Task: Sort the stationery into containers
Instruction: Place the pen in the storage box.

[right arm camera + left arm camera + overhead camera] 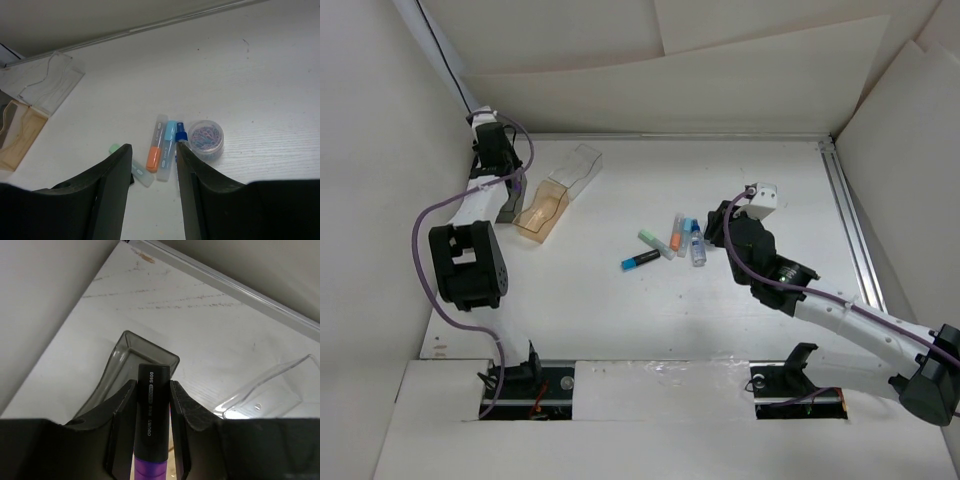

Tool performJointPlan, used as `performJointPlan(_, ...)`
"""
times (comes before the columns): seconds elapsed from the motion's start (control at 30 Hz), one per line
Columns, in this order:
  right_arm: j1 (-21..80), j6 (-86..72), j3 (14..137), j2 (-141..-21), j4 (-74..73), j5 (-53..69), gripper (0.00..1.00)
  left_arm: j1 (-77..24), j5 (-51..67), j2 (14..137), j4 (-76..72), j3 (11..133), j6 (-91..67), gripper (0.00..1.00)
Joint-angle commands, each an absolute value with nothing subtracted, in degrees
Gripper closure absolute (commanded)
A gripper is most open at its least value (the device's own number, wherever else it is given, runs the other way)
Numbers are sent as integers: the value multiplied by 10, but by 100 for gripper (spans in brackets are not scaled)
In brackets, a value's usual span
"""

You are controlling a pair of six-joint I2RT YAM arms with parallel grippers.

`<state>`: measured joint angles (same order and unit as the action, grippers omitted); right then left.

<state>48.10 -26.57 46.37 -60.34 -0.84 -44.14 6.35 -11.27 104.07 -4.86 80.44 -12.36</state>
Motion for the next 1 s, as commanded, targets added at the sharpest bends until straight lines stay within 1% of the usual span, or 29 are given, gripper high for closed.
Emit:
performJointPlan(0.0,486,-261,470,-590,9,-439,53,63,-129,1054,-78,855,-56,77)
performJointPlan(0.13,486,-261,470,-590,9,-439,53,63,-149,1083,-83,877,-3,77)
performJointPlan(0.3,486,-261,470,-590,9,-445,53,63,-192,1098,-105,877,66,77)
performJointPlan(0.33,486,-261,470,-595,9,-445,53,63,-198,1103,-131,856,77,77)
performJointPlan(0.4,486,-255,470,-595,9,-445,53,63,-203,1103,-156,838,83,77)
performJointPlan(0.43,486,-255,470,-595,9,-445,53,63,-210,1103,-156,838,83,76)
performJointPlan(0.57,486,-255,470,-583,9,-450,53,63,-210,1135,-151,855,77,76)
performJointPlan(0.97,486,-255,470,-584,9,-450,53,63,-210,1135,-176,824,77,61)
